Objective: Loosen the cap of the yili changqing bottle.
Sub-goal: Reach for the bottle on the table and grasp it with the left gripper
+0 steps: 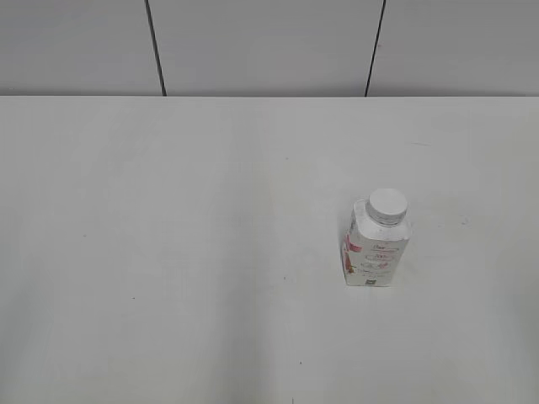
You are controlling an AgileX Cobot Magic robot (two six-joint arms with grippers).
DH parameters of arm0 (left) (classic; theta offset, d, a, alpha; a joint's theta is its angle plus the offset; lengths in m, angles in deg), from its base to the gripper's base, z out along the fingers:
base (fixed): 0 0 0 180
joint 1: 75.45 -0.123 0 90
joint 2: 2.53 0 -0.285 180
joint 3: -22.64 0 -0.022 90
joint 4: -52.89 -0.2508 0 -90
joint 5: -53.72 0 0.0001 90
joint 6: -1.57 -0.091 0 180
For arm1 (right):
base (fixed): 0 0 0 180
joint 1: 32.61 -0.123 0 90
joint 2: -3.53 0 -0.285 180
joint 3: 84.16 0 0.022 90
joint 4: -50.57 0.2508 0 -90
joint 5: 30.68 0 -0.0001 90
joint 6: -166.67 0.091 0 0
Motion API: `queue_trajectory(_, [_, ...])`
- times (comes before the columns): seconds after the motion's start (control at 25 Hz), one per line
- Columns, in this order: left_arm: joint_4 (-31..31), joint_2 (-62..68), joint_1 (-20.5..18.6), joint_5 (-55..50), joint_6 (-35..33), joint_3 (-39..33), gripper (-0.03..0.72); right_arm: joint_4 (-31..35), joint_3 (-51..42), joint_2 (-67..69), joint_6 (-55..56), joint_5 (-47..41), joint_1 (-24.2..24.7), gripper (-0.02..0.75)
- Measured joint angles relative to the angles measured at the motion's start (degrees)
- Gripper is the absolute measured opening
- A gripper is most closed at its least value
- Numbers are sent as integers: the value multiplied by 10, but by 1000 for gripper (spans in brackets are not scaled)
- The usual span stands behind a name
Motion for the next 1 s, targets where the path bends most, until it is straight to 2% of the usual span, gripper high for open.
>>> queue_trajectory(0.4, [0, 7, 0, 1, 0, 0, 417, 0, 0, 0, 0, 0, 0, 585])
queue_trajectory(0.52, [21, 7, 0, 27, -8, 5, 400, 0, 0, 0, 0, 0, 0, 585])
queue_trajectory(0.64, [31, 8, 0, 108, -32, 7, 370, 0, 0, 0, 0, 0, 0, 585])
queue_trajectory(0.88, [-38, 40, 0, 263, -42, -3, 345, 0, 0, 0, 0, 0, 0, 585])
queue_trajectory(1.0, [-52, 78, 0, 339, -43, -17, 343, 0, 0, 0, 0, 0, 0, 585])
